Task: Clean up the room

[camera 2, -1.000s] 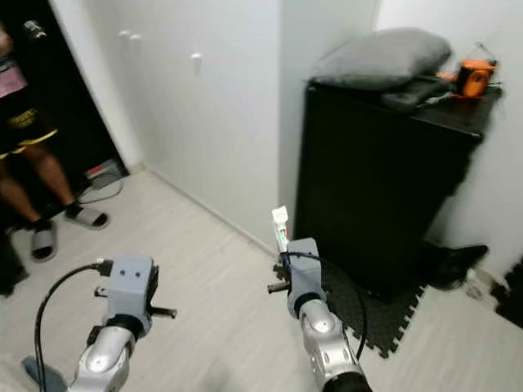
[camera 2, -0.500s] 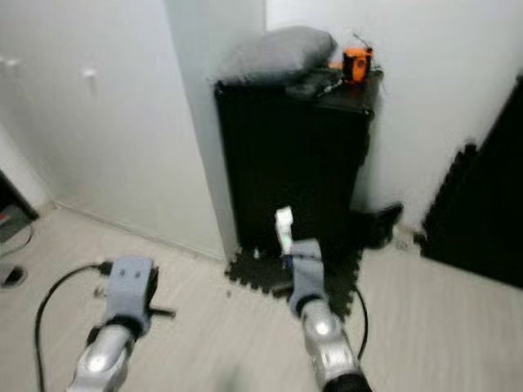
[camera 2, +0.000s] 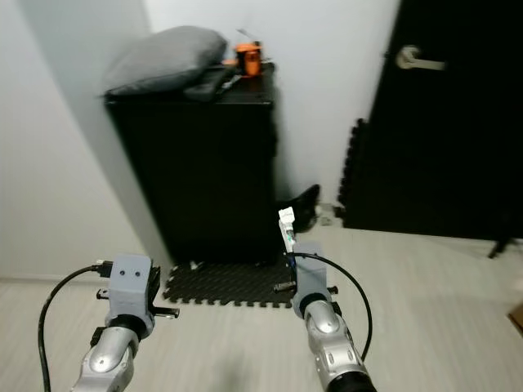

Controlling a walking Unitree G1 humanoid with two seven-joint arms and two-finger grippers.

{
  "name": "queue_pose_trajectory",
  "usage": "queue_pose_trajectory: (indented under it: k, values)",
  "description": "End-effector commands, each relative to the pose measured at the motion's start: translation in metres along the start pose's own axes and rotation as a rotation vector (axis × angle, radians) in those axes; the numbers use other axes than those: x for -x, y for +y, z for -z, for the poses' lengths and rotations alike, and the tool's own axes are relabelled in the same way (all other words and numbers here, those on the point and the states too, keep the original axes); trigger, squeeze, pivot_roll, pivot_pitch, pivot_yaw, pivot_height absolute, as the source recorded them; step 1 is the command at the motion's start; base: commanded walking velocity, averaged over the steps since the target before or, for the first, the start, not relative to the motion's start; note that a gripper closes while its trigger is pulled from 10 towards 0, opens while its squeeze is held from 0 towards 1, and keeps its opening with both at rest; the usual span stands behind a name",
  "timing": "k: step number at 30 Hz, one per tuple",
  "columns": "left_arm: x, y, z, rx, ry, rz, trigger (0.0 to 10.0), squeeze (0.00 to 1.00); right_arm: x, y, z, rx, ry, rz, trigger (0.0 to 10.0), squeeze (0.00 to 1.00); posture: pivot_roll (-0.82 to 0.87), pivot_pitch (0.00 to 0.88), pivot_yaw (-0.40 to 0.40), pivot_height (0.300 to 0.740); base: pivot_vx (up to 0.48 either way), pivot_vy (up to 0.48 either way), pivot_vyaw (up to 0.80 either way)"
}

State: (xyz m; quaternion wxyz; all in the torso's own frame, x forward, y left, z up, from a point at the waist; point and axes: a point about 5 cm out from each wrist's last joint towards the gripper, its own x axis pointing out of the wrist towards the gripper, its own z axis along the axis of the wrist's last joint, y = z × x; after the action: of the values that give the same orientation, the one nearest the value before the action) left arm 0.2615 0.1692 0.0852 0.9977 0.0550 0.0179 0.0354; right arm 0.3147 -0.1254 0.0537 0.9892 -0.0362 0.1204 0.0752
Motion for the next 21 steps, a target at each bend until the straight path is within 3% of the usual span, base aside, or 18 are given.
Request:
queue_pose_trajectory:
  k: [1, 16, 21]
  values:
    - [0.0024, 0.0007, 0.0049, 0.013, 0.019, -0.004, 10.0, 0.00, 0.0006, 0.0004, 0.0018, -0.007, 0.007, -0.001, 10.0, 0.00, 0.01, 0.105, 0.022, 0.740, 0.000, 0.000, -0.80]
    - [0.0015, -0.0013, 0.0053, 0.013, 0.016, 0.004, 10.0, 0.00, 0.0008, -0.0027, 0.0019, -0.008, 0.010, 0.012, 10.0, 0.00, 0.00, 0.103, 0.024, 0.740, 0.000, 0.000, -0.80]
    - [0.0016, -0.0023, 0.0094, 0.002, 0.056, -0.003, 10.0, 0.00, 0.0007, -0.0042, 0.0015, -0.008, 0.010, 0.018, 10.0, 0.00, 0.00, 0.103, 0.020, 0.740, 0.000, 0.000, -0.80]
